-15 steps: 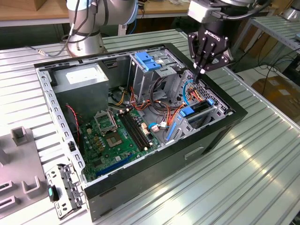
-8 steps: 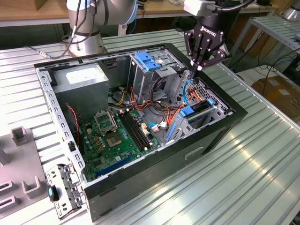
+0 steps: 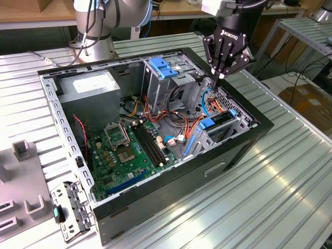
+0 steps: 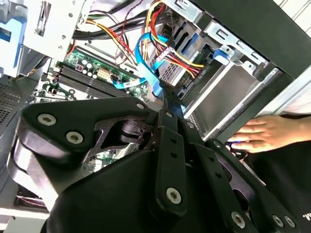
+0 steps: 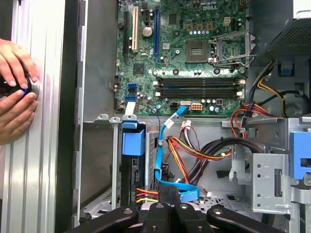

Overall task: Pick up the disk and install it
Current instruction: 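Insert the second disk wire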

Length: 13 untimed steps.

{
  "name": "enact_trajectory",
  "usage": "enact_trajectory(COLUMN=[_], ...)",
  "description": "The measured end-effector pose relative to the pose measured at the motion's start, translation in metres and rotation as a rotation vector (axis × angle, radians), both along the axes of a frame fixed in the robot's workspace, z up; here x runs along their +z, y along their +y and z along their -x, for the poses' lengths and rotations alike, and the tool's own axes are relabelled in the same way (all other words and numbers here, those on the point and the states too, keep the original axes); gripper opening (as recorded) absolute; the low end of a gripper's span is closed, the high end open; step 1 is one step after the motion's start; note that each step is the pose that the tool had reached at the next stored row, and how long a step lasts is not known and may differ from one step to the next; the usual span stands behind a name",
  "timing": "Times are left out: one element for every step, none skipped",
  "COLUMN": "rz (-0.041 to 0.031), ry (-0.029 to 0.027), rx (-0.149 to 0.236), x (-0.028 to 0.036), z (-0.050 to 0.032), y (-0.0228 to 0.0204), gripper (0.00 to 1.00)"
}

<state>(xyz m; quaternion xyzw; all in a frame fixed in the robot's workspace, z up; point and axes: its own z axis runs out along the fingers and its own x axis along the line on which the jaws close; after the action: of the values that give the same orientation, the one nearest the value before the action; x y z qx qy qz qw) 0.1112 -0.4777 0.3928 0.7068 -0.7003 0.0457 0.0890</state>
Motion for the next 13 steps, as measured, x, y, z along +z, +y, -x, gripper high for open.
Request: enact_trajectory(rz=[0.0049, 0.0064, 0.0073, 0.0089, 0.0114, 0.0166, 0.0240, 0.0376, 0.0477, 0.0576, 0.0636, 0.0704, 0.0719], ry=[0.0000, 0.0000, 0.0000, 0.0001, 0.0002, 0.0002, 0.0002, 0.0002, 0.0002, 0.0002, 0.0003, 0.0007, 0.0009], rx=[0.000, 0.000, 0.000, 0.000, 0.000, 0.000, 0.000, 0.000, 0.000, 0.000, 0.000, 0.000, 0.000], x=[-0.0001, 0.0004, 0.0012, 0.0018, 0.0023, 0.0024, 0.0025, 0.0020, 0.0015, 0.0009, 0.0002, -0.0015, -0.0032], z=[0.0000, 0.0001, 0.0000, 0.0000, 0.0000, 0.0000, -0.0001, -0.0006, -0.0009, -0.0012, -0.0017, -0.0026, -0.0029], y=[0.0004, 0.0003, 0.0003, 0.0004, 0.0005, 0.0006, 0.0017, 0.0042, 0.0058, 0.0074, 0.0086, 0.0106, 0.0116], gripper=[0.11, 0.17, 0.17, 0.17, 0.17, 0.17, 0.17, 0.17, 0.17, 0.17, 0.17, 0.17, 0.18])
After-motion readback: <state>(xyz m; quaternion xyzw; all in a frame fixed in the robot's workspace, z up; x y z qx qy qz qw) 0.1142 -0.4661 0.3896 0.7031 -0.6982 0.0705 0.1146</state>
